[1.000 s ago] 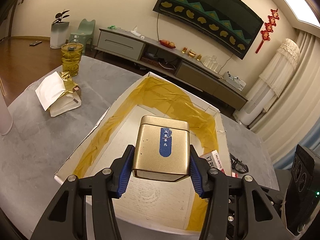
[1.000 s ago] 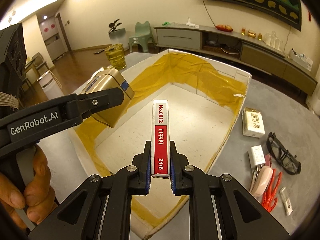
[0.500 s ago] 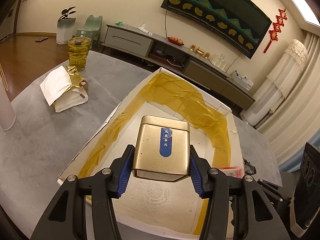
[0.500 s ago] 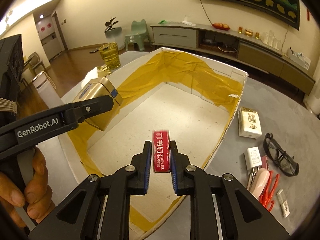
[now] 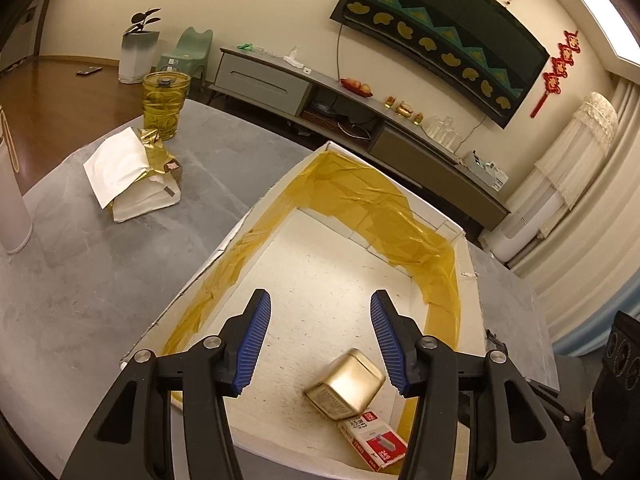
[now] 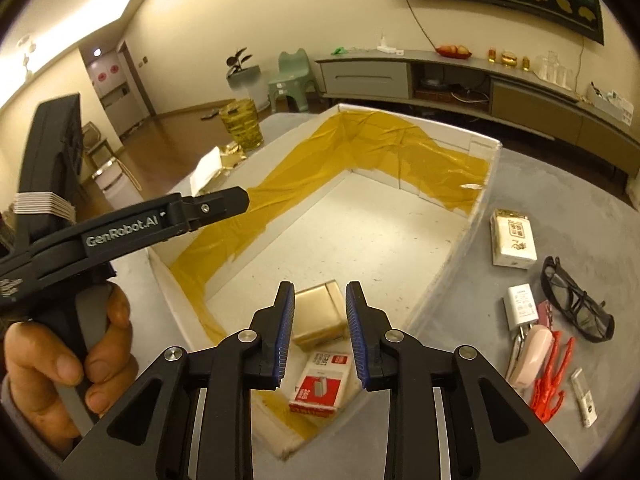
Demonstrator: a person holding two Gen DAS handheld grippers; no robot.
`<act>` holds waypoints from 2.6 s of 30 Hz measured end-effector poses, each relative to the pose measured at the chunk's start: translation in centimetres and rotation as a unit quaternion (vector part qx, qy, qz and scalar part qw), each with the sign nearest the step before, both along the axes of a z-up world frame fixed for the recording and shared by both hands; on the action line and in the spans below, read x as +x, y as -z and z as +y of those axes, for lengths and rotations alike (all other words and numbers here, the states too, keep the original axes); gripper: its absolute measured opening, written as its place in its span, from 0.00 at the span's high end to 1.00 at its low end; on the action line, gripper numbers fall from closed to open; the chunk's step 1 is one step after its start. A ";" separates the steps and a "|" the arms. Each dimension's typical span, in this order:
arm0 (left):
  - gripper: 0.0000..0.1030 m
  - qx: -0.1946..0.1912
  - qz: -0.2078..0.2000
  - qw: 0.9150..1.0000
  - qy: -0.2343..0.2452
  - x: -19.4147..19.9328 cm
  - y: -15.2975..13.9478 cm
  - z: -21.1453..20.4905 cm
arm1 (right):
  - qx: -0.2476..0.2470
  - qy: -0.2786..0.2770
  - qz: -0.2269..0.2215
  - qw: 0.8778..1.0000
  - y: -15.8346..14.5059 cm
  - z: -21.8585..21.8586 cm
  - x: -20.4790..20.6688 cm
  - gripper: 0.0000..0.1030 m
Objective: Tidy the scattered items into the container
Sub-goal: 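Open both grippers to drop the tin and staple box into the box, then move both grippers back toward the remaining items on the table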
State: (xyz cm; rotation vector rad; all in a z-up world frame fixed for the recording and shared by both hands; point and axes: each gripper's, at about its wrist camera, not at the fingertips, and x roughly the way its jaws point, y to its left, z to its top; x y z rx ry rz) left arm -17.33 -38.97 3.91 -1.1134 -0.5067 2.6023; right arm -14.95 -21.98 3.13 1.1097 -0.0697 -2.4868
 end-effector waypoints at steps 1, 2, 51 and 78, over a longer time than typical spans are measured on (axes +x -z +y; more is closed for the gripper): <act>0.48 -0.001 0.002 1.000 0.005 0.1 -0.1 0.2 | -0.003 0.001 0.001 1.000 -0.1 0.4 0.4 0.72; 0.48 -0.003 0.002 1.000 0.009 0.1 -0.1 0.6 | -0.006 0.003 0.001 1.000 -0.2 1.1 0.9 0.71; 0.48 -0.093 0.032 0.975 0.201 8.8 0.4 21.6 | -0.073 0.167 -0.014 0.983 2.1 24.8 13.5 0.60; 0.50 -0.157 -0.034 0.969 0.187 3.1 8.7 29.5 | 0.071 0.158 -0.067 0.982 10.6 23.6 12.5 0.58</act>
